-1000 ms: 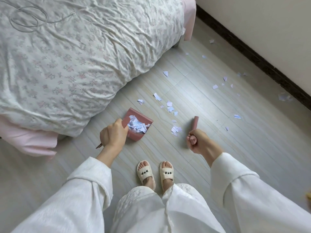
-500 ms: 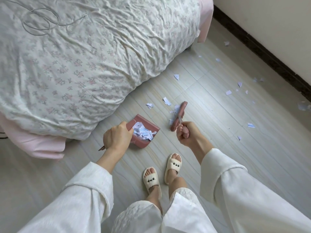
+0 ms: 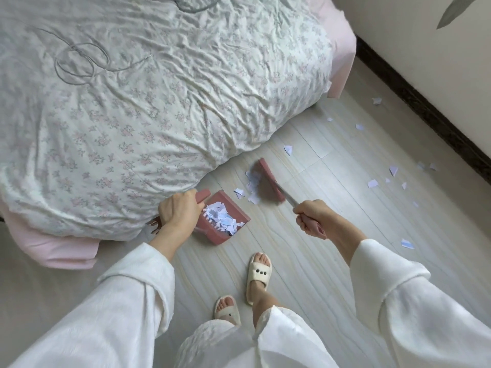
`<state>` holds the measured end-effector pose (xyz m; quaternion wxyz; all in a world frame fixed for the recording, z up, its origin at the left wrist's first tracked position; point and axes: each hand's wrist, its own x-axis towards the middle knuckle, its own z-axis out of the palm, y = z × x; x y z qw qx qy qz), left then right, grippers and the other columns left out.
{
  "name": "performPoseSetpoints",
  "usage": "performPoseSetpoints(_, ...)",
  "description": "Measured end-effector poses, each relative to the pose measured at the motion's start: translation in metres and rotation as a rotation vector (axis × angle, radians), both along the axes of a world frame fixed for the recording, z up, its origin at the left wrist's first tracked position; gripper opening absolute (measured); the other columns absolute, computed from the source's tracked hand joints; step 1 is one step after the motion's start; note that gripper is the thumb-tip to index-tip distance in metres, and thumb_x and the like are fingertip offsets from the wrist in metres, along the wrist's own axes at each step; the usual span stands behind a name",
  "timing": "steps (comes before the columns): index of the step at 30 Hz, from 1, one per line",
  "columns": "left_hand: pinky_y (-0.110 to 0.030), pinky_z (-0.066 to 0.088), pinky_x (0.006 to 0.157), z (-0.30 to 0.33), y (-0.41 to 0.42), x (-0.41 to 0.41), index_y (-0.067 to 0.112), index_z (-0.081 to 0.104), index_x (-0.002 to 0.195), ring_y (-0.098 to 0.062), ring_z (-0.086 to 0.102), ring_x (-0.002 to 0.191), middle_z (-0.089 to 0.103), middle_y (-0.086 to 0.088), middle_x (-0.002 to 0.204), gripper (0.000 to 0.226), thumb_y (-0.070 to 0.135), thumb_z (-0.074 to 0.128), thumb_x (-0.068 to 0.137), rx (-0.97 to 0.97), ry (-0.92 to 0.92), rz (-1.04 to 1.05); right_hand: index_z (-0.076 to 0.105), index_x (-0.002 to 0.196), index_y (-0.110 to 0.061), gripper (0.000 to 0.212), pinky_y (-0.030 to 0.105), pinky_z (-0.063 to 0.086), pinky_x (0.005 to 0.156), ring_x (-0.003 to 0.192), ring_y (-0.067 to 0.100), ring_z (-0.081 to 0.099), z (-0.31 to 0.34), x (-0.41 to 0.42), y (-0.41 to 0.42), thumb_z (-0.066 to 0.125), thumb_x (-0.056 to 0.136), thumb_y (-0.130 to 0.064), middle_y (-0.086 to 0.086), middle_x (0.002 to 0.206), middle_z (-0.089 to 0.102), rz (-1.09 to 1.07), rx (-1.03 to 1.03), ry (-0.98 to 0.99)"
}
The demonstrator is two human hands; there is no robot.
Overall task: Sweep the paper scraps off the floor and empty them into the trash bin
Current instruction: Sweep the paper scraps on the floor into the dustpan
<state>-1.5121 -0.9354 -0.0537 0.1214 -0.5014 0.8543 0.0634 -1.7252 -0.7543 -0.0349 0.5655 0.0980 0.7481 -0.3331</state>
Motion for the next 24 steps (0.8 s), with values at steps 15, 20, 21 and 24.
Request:
performPoseSetpoints(15,-0.029,0.036,0.061,-0.009,-0.047,-0.050,0.021,0.064,0.091,-0.030,0.063,0.080,0.069,-0.010,0.085,0.021,0.040,0.058,0.085,0.060,0.006,-0.138,0.051,0.079,-0.005,0.010,0.016,0.036,0.035,0.032,0.010,0.045,-0.009,-0.044,-0.036,0.053,0.087,-0.009,0.004,0.050,0.053,0.417,0.062,-0.076)
performPoseSetpoints(20,-0.027,0.034,0.059,-0.008,-0.055,-0.044,0.026,0.066,0.085,-0.024,0.050,0.065,0.068,-0.007,0.079,0.014,0.038,0.058,0.082,0.074,0.031,-0.082,0.058,0.093,-0.005,0.012,0.016,0.036,0.035,0.036,0.010,0.045,0.008,-0.052,-0.024,0.056,0.085,-0.014,0.003,0.052,0.055,0.492,0.038,-0.105)
performPoseSetpoints(21,-0.027,0.034,0.060,-0.008,-0.058,-0.040,0.027,0.066,0.085,-0.024,0.051,0.066,0.068,-0.006,0.080,0.014,0.038,0.058,0.081,0.076,0.033,-0.075,0.059,0.092,-0.005,0.012,0.017,0.036,0.036,0.036,0.011,0.046,0.011,-0.050,-0.022,0.056,0.084,-0.013,0.003,0.053,0.055,0.510,0.025,-0.087)
performPoseSetpoints(24,-0.027,0.034,0.060,-0.007,-0.062,-0.028,0.026,0.066,0.081,-0.025,0.051,0.065,0.068,-0.006,0.078,0.018,0.041,0.057,0.081,0.084,0.055,-0.072,0.057,0.088,-0.003,0.009,0.017,0.035,0.036,0.035,0.012,0.046,0.020,-0.042,-0.016,0.055,0.084,-0.010,0.006,0.056,0.054,0.505,0.004,-0.029)
